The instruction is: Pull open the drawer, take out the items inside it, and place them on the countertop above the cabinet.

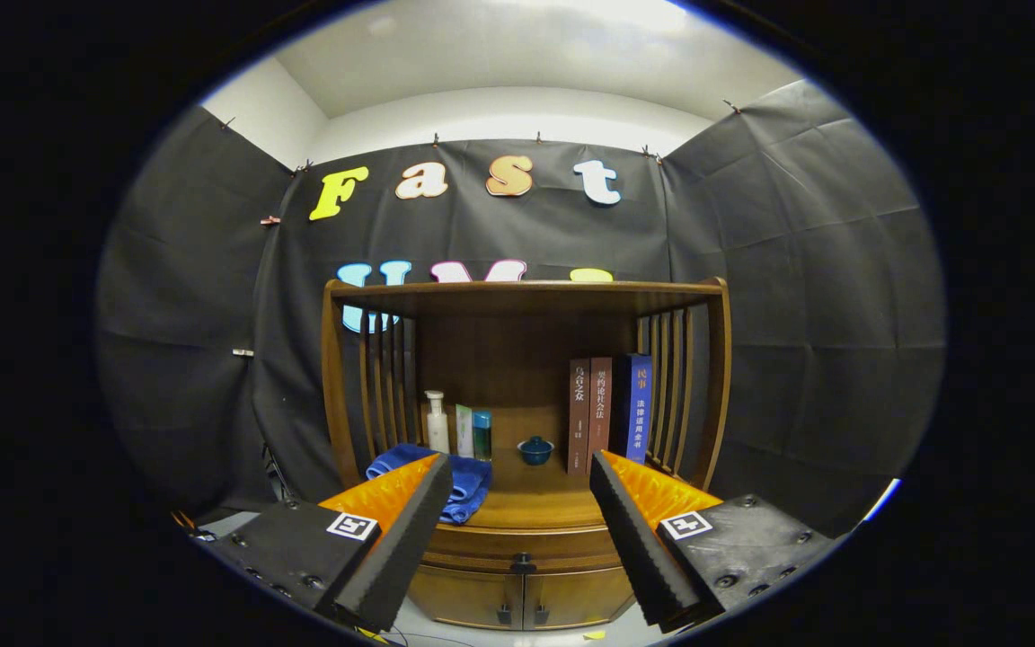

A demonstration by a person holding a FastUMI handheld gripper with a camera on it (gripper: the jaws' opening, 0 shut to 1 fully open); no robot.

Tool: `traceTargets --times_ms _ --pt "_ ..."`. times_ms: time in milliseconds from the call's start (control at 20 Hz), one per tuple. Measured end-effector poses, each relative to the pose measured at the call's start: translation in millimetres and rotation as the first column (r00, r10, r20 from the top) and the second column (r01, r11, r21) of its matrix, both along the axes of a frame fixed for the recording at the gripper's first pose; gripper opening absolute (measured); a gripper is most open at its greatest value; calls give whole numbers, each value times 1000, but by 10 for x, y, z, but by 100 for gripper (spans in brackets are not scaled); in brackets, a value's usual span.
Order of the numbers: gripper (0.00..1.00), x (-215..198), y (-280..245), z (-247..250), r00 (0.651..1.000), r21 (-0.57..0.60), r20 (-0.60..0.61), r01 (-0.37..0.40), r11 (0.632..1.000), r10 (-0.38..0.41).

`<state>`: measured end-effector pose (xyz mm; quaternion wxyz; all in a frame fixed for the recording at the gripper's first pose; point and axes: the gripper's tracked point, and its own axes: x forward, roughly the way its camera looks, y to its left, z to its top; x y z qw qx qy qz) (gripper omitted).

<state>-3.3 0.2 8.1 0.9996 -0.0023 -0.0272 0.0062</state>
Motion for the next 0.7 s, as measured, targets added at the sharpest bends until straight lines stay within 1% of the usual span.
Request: traceTargets --times_ms 200,300,700 --pt "98 -33 -12 57 1000 -3 18 -4 1000 4" --pt "98 -30 -2 46 1000 8 23 -19 1000 19" --pt "98 21 -8 -52 1000 12 -6 -6 1000 6"
